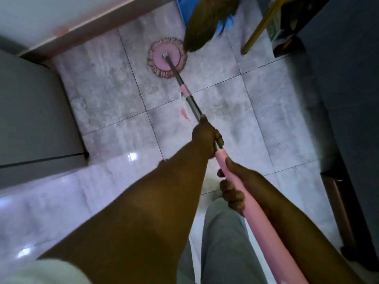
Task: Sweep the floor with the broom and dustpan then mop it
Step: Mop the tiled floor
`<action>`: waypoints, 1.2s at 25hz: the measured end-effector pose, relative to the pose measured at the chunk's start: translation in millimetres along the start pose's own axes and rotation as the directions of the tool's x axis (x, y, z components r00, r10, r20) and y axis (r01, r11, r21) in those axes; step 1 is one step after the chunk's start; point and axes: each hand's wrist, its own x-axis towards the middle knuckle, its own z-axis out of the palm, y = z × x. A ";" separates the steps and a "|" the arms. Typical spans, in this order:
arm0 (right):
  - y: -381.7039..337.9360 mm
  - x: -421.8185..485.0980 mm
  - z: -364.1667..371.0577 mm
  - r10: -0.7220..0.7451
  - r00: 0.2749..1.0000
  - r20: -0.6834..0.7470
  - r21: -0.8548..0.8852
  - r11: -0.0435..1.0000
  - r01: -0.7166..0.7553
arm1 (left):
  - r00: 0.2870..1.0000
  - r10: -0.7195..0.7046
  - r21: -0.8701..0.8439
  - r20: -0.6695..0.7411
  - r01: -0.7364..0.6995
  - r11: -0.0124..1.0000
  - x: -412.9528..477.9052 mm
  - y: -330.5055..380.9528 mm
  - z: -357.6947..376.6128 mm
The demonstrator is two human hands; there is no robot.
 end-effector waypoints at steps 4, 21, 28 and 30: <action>31.0 -59.1 -42.5 0.055 0.996 -0.070 -0.038 0.998 -0.058 | 0.994 -0.103 -0.016 -0.032 0.102 0.995 -39.0 -63.2 25.9; 23.6 -145.9 -124.2 -0.022 0.996 -0.090 0.164 0.986 0.037 | 0.968 -0.143 -0.020 0.206 0.151 0.988 -103.3 -115.2 141.5; 74.8 -134.6 -65.7 0.102 0.988 -0.118 0.031 0.995 -0.099 | 0.981 -0.117 -0.192 0.152 0.145 0.971 -114.8 -134.4 44.3; 92.4 -126.7 -47.8 0.156 0.981 -0.112 -0.020 0.987 -0.159 | 0.990 -0.096 -0.235 0.108 0.119 0.965 -116.8 -142.0 9.4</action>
